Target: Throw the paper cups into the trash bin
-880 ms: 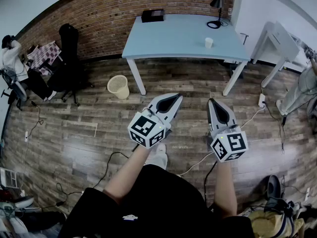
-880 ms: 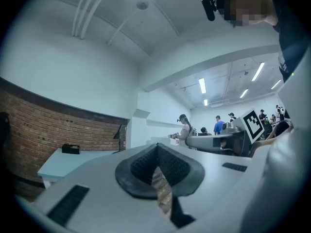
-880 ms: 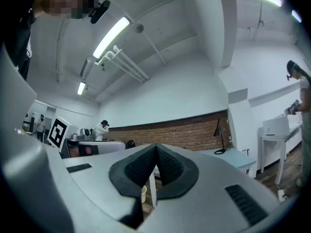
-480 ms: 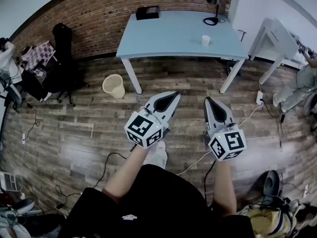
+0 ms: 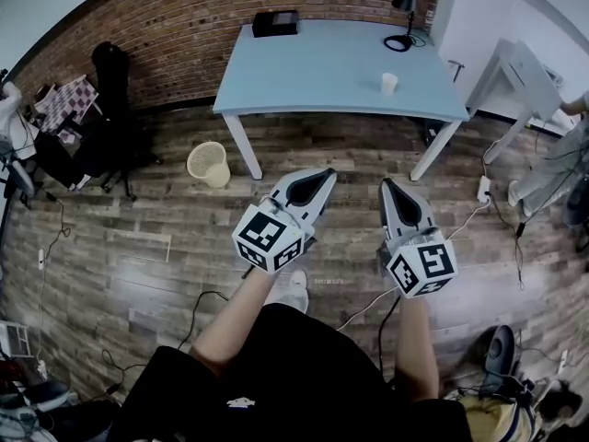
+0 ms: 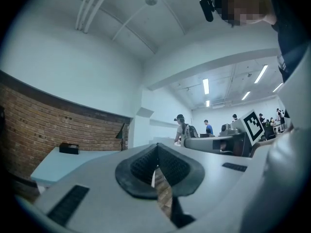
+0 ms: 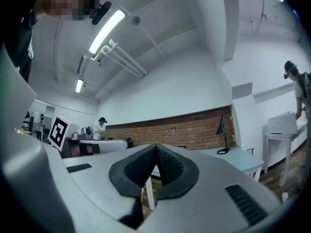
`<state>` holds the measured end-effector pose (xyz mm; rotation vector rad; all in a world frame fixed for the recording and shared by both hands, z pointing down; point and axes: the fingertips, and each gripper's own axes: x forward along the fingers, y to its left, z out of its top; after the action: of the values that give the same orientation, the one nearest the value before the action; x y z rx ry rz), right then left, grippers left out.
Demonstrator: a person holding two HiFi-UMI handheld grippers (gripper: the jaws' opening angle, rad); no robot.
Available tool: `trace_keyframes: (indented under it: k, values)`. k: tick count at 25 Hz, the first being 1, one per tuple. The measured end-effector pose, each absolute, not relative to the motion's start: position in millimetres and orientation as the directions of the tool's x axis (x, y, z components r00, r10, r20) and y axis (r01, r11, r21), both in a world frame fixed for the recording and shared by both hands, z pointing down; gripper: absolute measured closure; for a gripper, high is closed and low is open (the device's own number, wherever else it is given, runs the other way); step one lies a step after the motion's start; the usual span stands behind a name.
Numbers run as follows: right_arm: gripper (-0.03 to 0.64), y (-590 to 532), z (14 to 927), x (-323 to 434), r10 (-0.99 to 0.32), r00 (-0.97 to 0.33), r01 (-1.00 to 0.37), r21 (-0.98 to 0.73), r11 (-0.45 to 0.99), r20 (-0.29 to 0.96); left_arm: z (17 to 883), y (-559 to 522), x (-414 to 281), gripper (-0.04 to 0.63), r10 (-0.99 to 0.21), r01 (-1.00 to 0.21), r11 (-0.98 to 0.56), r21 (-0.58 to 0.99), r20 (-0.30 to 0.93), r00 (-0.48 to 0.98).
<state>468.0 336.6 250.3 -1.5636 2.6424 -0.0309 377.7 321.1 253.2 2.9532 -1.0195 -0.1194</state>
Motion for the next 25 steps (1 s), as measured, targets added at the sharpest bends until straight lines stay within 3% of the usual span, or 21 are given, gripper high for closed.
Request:
trace_keyframes:
  k: [25]
  values:
    - [0.612,172,269,435,-0.92,-0.39,-0.92,-0.055,0.388,0.032,261,148,340,0.592,-0.585,-0.579,-0.811,0.086,-0.087,0.806]
